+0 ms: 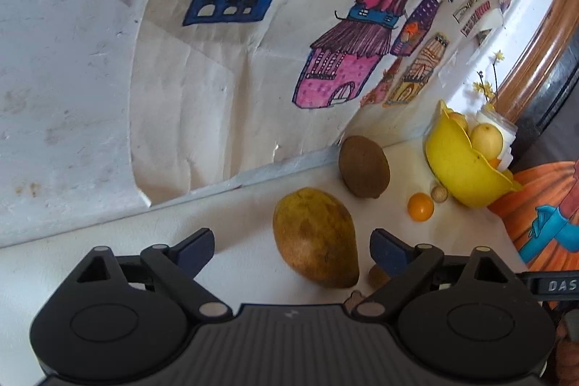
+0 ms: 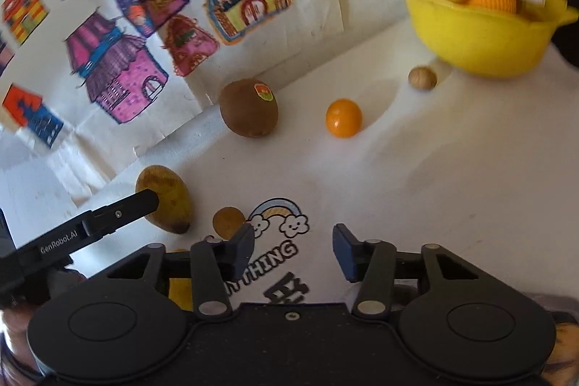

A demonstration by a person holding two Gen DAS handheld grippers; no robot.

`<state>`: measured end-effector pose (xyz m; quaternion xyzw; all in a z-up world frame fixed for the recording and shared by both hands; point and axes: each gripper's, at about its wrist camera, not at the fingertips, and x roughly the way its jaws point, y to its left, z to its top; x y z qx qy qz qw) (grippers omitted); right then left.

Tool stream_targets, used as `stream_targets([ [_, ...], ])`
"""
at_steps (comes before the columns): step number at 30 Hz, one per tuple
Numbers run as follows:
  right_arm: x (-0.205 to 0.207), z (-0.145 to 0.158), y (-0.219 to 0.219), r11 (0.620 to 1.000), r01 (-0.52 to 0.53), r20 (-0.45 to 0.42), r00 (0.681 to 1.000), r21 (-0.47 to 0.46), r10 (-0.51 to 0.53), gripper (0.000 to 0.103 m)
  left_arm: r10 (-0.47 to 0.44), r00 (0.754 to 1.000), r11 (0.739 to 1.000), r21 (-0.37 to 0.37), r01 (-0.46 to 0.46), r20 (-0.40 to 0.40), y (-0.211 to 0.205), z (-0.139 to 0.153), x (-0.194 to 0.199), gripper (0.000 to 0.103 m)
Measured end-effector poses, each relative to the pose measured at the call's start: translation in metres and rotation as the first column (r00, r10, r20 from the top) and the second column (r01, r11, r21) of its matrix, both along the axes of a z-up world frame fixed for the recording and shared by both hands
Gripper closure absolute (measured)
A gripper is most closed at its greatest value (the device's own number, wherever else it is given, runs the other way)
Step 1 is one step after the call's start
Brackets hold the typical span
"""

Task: Organize fruits
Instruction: 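Grasp the yellow potato with the left tool while the right tool grasps a small brown round fruit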

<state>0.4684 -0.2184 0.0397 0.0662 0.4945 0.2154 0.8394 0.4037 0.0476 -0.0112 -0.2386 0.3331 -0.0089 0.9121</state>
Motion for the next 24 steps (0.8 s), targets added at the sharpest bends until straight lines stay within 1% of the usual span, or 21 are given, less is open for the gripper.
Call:
stream_targets([
  [3,0.006,-0.006,0.004,0.999,0.014,-0.037,0.999,0.047,-0.012,0.057,0.003,1.0,1.0,-0.03,-0.003,0.001,0.001,-0.001,0.004,0.011],
  [5,0.009,-0.008,0.007,0.998,0.011,-0.048,0.999,0.062,-0.008,0.058,0.002,1.0,0.999,-0.043,-0.002,-0.001,0.0,-0.001,0.008,0.013],
  [8,0.009,-0.011,0.015,0.998,-0.008,-0.044,0.999,0.06,0.011,0.06,0.007,1.0,0.998,-0.059,-0.008,-0.006,0.0,-0.002,0.012,0.017],
  [10,0.009,-0.013,0.02,0.998,-0.022,-0.04,0.999,0.057,0.024,0.061,0.011,1.0,0.998,-0.059,-0.012,-0.015,-0.003,-0.003,0.016,0.022],
  [13,0.008,-0.015,0.028,0.997,-0.04,-0.031,0.999,0.063,0.042,0.061,0.013,1.0,0.998,-0.061,-0.014,-0.021,-0.004,-0.003,0.019,0.025],
  [16,0.008,-0.018,0.035,0.996,-0.057,-0.027,0.998,0.068,0.059,0.063,0.012,0.999,0.996,-0.083,-0.014,-0.03,-0.005,-0.004,0.022,0.028],
  [21,0.009,-0.02,0.044,0.995,-0.079,-0.017,0.997,0.066,0.08,0.064,0.018,0.999,0.997,-0.079,-0.02,-0.033,-0.008,-0.006,0.025,0.032],
  [24,0.011,-0.022,0.05,0.994,-0.089,-0.011,0.996,0.067,0.09,0.064,0.015,0.999,0.997,-0.074,-0.017,-0.036,-0.011,-0.007,0.026,0.039],
])
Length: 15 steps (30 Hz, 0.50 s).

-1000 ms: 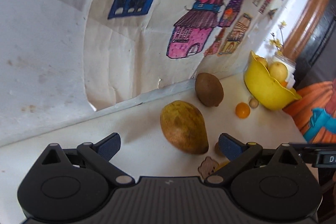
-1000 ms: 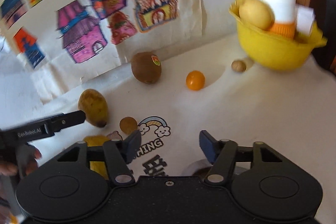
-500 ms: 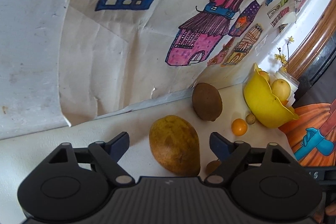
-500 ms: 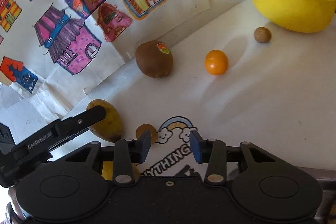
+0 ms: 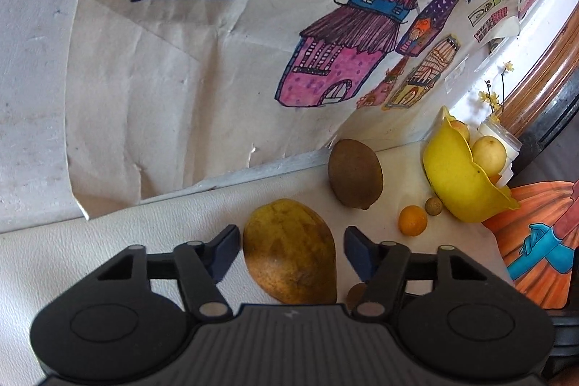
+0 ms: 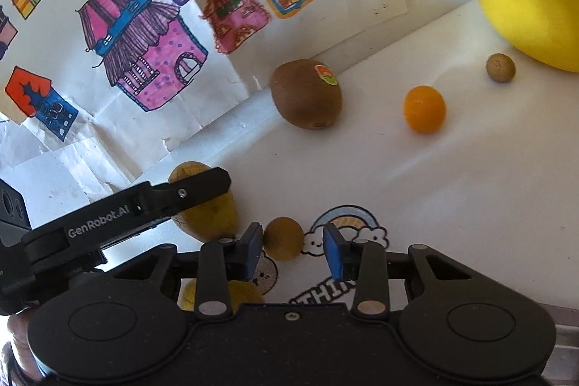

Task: Organize fruits
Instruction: 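Grasp the yellow potato with the left tool while the right tool grasps a small brown round fruit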

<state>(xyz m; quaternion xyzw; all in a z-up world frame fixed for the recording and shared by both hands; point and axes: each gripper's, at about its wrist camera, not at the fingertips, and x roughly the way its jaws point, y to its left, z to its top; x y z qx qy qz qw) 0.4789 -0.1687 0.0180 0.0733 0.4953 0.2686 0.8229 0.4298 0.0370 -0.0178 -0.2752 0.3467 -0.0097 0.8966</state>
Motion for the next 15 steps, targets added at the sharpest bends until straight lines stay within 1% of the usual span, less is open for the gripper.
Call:
stream_targets([
  [3,0.0012,-0.0024,0.0045,1.0,-0.012,-0.005,1.0,0.0,0.012,0.067,0.005,1.0,1.0,-0.009,-0.005,-0.005,0.0009,-0.0011,0.0007,0.046],
  [7,0.0013,-0.0047,0.0083,1.0,-0.016,0.0,1.0,-0.003,0.016,0.074,0.006,1.0,1.0,-0.018,-0.006,-0.005,0.0029,-0.0021,0.0005,0.045],
  [12,0.0024,-0.0052,0.0054,1.0,-0.011,-0.003,1.0,0.008,0.011,0.074,0.007,1.0,1.0,-0.021,-0.007,-0.002,0.0042,-0.0021,-0.0024,0.046],
  [15,0.0014,-0.0047,0.0007,1.0,-0.003,-0.005,1.0,0.013,0.003,0.074,0.009,1.0,0.999,-0.052,-0.009,-0.004,0.0077,-0.0023,-0.0053,0.046],
])
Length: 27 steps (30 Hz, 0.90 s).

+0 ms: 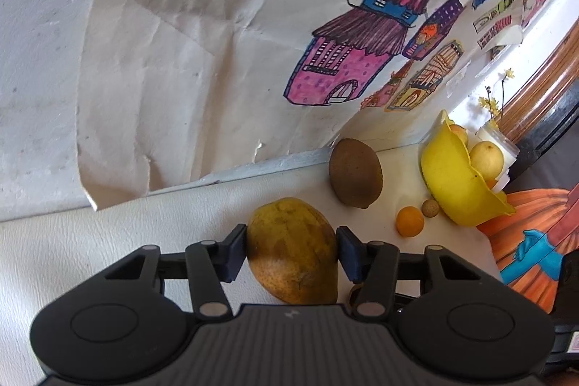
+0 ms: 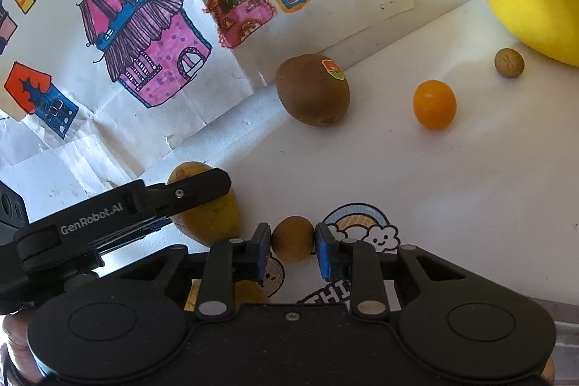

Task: Organize fruits
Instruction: 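Grasp the yellow potato with the left tool while the right tool grasps a small brown round fruit, then carry the potato and brown fruit onto the metal tray with both tools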

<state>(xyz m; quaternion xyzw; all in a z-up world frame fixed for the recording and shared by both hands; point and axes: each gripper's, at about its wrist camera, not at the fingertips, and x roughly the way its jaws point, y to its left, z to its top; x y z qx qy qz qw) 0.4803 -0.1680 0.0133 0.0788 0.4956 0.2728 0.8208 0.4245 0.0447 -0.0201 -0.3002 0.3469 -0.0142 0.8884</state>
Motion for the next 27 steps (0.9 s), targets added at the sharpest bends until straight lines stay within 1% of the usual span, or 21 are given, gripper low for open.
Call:
stream_targets([
  [1,-0.001,0.0,-0.002,1.0,0.004,0.001,1.0,0.002,-0.004,0.074,-0.001,1.0,1.0,-0.006,0.001,-0.002,0.001,0.0,-0.001,0.046],
  [6,-0.006,0.002,-0.01,1.0,0.005,-0.013,1.0,0.005,-0.005,0.074,0.003,1.0,1.0,0.014,-0.003,0.001,-0.002,0.003,-0.008,0.046],
  [13,-0.014,0.012,-0.021,1.0,0.026,0.001,1.0,0.007,-0.026,0.074,0.019,0.999,1.0,0.021,-0.019,0.028,-0.003,0.016,-0.019,0.046],
  [21,-0.03,0.038,-0.041,0.998,0.041,0.036,0.998,0.038,-0.042,0.074,0.015,0.998,1.0,0.023,-0.016,0.069,-0.009,0.041,-0.035,0.046],
  [27,-0.053,0.059,-0.073,0.997,0.057,0.068,0.996,0.059,-0.061,0.074,-0.012,0.996,0.999,0.032,0.009,0.093,-0.025,0.058,-0.053,0.046],
])
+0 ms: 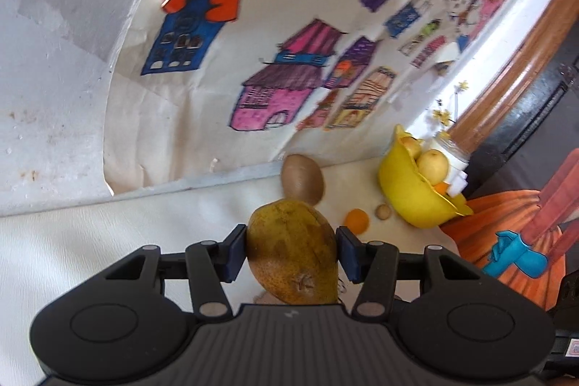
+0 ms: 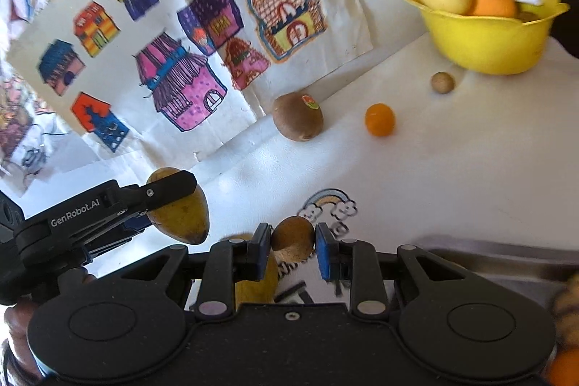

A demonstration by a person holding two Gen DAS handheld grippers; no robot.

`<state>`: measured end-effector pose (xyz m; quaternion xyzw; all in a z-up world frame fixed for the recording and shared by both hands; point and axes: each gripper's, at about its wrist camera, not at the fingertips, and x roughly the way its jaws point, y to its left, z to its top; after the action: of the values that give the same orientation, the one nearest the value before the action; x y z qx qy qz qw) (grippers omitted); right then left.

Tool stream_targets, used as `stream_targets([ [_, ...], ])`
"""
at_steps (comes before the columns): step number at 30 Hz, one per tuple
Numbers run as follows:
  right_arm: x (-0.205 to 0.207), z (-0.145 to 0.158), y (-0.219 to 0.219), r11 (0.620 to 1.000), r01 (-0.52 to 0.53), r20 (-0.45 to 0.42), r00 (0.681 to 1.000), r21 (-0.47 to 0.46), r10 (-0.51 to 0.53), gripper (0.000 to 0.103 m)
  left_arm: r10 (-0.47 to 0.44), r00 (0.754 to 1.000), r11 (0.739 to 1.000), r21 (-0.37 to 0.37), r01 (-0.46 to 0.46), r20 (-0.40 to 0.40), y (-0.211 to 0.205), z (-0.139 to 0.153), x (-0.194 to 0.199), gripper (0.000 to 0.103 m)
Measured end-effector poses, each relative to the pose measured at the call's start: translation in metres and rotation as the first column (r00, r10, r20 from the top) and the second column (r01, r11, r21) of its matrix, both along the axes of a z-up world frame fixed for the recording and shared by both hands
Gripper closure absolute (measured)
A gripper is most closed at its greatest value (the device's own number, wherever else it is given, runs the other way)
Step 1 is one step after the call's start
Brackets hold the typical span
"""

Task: Organize fruits
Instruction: 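Carry the potato and brown fruit onto the metal tray with both tools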

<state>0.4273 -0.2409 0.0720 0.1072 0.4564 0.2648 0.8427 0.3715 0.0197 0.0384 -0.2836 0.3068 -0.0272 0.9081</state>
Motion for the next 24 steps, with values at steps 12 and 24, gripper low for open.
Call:
stream_targets([
  [12,-0.074,0.0,-0.11,0.996,0.089,0.066,0.994,-0.009,-0.089,0.074,-0.106,0.994,0.994,-0.022,0.106,0.015,-0.062,0.01,-0.056,0.046],
  [24,-0.115,-0.039,-0.175,0.976,0.172,0.143,0.978,-0.133,-0.153,0.074,-0.219,0.974,0.975,-0.048,0.217,-0.059,-0.134,-0.021,-0.096,0.046],
])
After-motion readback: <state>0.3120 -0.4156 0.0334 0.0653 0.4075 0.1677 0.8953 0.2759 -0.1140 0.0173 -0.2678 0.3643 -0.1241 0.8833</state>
